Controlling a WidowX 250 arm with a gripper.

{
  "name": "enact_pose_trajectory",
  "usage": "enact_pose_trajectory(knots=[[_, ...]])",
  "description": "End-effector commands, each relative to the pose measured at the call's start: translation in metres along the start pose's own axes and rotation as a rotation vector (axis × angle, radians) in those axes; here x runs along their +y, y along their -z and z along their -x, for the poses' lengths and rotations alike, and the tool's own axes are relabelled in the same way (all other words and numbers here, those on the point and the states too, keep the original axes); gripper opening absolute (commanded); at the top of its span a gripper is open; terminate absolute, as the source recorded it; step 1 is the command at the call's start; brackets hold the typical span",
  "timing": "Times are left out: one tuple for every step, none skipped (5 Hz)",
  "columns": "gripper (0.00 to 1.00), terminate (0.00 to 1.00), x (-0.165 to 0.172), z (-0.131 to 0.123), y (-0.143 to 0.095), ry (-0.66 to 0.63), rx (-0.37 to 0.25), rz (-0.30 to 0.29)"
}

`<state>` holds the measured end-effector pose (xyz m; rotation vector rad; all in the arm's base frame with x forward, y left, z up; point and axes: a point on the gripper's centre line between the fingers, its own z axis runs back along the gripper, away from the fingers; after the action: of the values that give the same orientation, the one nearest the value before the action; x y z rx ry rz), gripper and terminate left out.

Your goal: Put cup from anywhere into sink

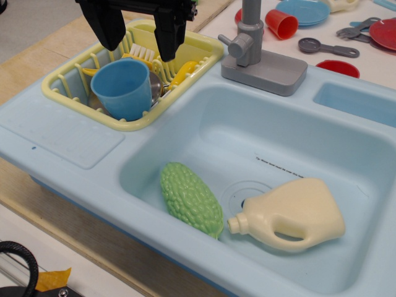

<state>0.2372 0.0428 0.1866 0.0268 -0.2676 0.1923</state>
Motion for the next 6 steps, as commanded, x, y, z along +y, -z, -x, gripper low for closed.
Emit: enact_pose_trajectory(knots=[[1.0,0.0,0.0,0.0,0.0,0.0,0.0,0.0],[1.0,0.0,0.002,0.002,0.008,-0.025,-0.008,0.001],[1.0,0.0,0.004,0.001,0.017,-0.019,0.005,0.013],[1.0,0.0,0.009,-0.002,0.032,-0.019,0.029,0.034],[1.0,0.0,0.013,-0.004,0.04,-0.015,0.029,0.041],[1.0,0.0,0.017,-0.001,0.051,-0.025,0.038,0.057]])
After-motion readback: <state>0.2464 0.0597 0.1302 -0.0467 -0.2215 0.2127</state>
